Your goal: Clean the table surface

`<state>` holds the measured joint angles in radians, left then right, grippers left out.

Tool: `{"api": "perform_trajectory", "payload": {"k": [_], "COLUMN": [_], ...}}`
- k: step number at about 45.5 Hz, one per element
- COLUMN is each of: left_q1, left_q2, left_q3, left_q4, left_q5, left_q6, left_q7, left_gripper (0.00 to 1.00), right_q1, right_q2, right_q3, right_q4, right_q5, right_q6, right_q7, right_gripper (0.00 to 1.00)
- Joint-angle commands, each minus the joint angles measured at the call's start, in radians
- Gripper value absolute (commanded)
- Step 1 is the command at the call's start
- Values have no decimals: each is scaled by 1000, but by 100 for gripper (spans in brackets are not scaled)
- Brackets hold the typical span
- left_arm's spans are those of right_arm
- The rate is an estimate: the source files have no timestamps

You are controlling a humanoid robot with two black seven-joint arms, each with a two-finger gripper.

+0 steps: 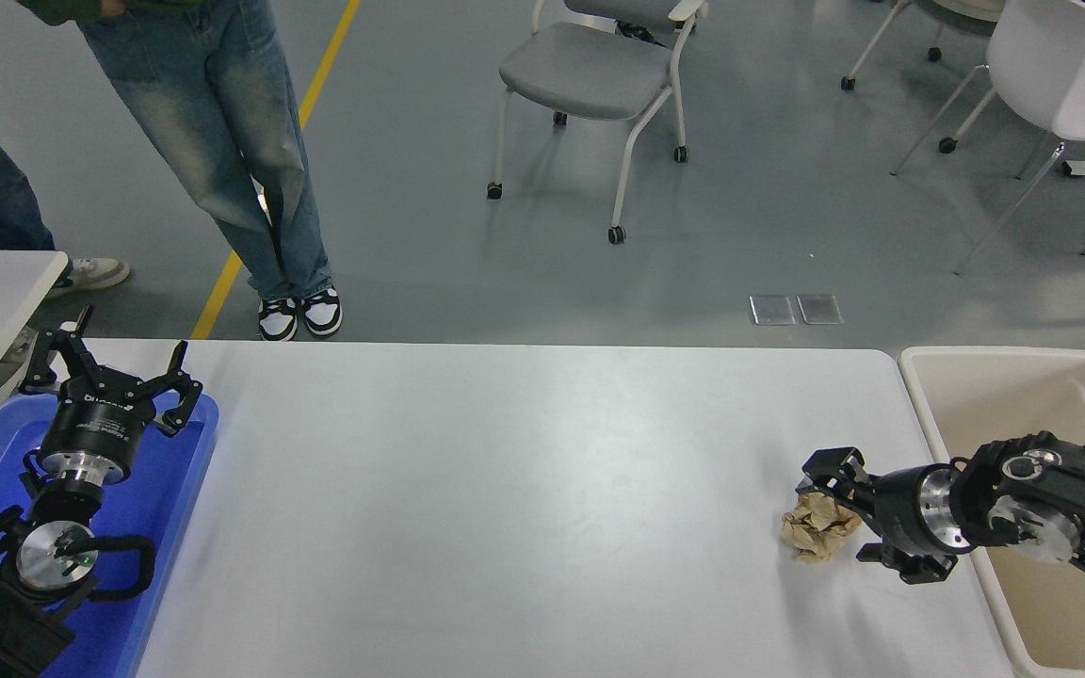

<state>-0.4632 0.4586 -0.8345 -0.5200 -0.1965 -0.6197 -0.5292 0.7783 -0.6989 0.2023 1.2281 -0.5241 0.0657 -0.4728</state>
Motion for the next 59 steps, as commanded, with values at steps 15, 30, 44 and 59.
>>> {"api": "perform_trajectory", "payload": {"k": [15, 30, 44, 59], "left_q1": [0, 0, 0, 0], "left_q2": [0, 0, 0, 0], "left_q3": [0, 0, 0, 0], "left_q4": [0, 0, 0, 0], "left_q5": [0, -1, -1, 0], "left_q6": [0, 0, 0, 0], "left_q7": [0, 0, 0, 0], "left_gripper": [100, 100, 100, 100], "right_q1": [15, 12, 2, -4], "right_q2": [167, 176, 242, 245], "right_q3": [-14, -15, -17, -17], "right_q4": [-159, -199, -248, -248], "right_q5": [-36, -92, -129, -165], "right_q6": [-43, -55, -75, -73], "right_q7": [-20, -20, -21, -17], "right_gripper": [100, 100, 100, 64]}}
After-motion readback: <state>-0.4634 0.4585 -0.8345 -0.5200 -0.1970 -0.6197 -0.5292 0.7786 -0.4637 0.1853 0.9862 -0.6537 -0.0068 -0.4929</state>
